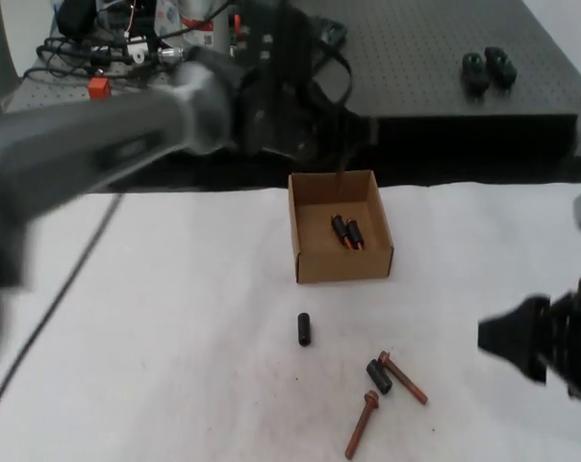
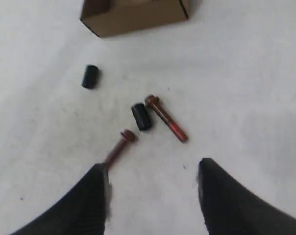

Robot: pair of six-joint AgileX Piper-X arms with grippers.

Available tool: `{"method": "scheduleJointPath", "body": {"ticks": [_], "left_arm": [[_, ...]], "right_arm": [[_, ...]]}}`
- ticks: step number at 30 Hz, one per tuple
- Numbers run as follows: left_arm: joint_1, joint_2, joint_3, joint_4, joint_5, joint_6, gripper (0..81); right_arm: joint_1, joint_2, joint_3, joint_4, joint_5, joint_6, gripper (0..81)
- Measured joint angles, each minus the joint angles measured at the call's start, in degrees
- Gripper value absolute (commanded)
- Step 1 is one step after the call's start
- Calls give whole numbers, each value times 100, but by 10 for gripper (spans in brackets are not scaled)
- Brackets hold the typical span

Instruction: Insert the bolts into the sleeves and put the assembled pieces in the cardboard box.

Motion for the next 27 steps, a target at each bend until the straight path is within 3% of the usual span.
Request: {"method": "scheduleJointPath", "body": {"ticks": [5,9,12,17,20,23,27], "left_arm": [[0,1619,-2515,2316,-422,407,6],[0,2464,-3478,3156,-558,632,1],[0,2754,-3698,3348,-733,661,70],[0,2840,-3754,3443,-818,683,295],[0,2816,-3774,3469,-818,699,386],[0,2691,-3774,3733,-799,726,386],[0,2288,-3774,4228,-799,965,319]], "right_arm": [[327,322,0,540,472,-10,370],[643,1020,0,748,638,-29,370],[838,1533,-237,741,748,-170,370],[1037,2235,-810,530,1160,-732,370],[1082,2607,-1138,483,1324,-969,370],[1119,3326,-1593,502,1513,-1340,370],[1233,4341,-2216,704,1626,-1784,370]]}}
